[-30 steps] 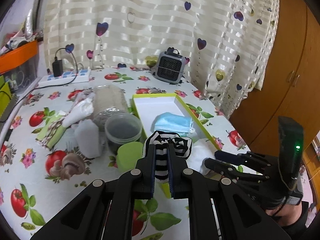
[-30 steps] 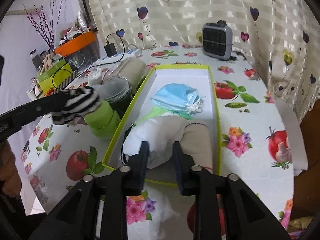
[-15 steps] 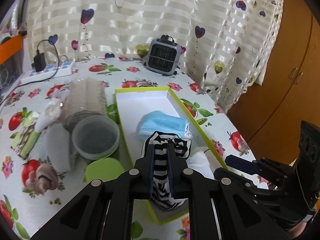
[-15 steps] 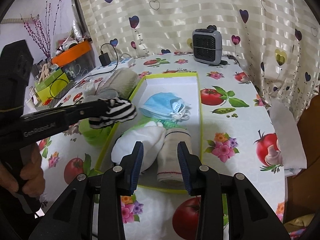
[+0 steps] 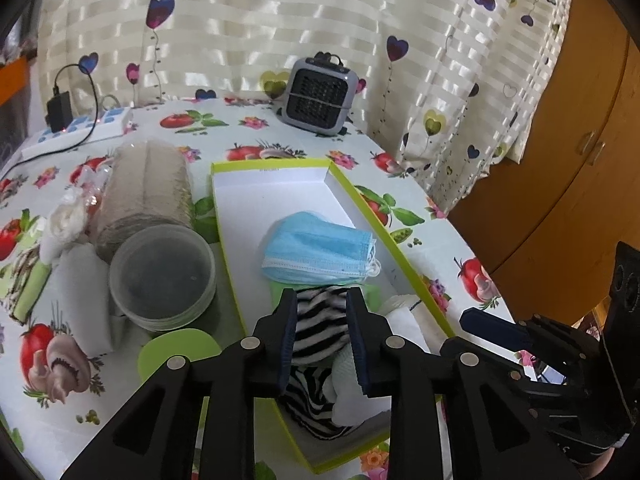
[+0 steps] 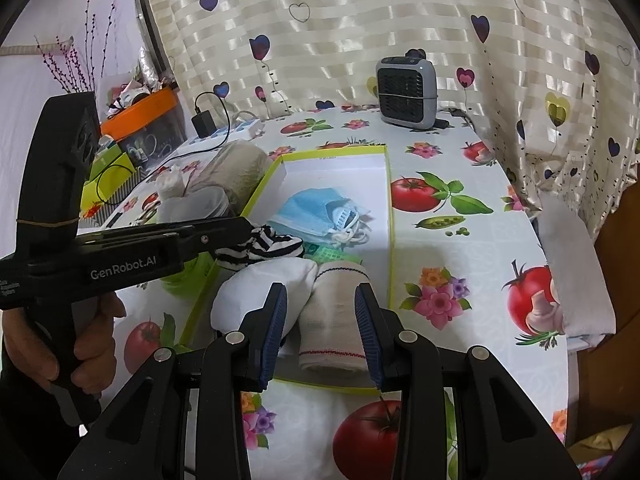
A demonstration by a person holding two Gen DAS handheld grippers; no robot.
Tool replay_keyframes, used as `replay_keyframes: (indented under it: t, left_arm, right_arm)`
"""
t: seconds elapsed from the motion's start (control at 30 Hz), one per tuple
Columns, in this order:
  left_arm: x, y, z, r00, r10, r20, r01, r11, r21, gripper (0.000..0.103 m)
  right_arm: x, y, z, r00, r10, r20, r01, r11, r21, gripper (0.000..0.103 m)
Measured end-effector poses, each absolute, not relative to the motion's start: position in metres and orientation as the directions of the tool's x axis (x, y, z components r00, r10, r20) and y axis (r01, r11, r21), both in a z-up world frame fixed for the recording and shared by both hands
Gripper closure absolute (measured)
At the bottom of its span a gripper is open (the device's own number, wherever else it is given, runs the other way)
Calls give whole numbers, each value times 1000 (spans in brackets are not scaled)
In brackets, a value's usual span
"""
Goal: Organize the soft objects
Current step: 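Lower the striped sock into the box with the left gripper and open both grippers, then withdraw both grippers from the box back toward the cloth pile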
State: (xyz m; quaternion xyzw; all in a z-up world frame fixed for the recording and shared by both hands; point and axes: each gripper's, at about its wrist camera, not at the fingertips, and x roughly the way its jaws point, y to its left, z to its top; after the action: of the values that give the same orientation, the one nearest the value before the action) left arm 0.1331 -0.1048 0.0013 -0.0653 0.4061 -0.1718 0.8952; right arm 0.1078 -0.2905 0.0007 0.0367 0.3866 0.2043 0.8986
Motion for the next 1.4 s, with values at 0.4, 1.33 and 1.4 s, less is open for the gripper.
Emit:
replay_keyframes:
  t: [0.4,1.33,1.4]
  left_arm:
    - [96,-88,21,646,-347,-680,245,938,-246,78]
    - [32,-21,24,690,-257,-676,113,961,-251,78]
    - [31,-16,24,691,-248,-679,99,963,-251,78]
  right_arm:
    - [94,-286,14,638,397,-660,-349,913,212,66]
    - [54,-232,41,628,438,-643,-462,875,145,66]
    - [53,-228,41,625,442,-644,-470,871,142,66]
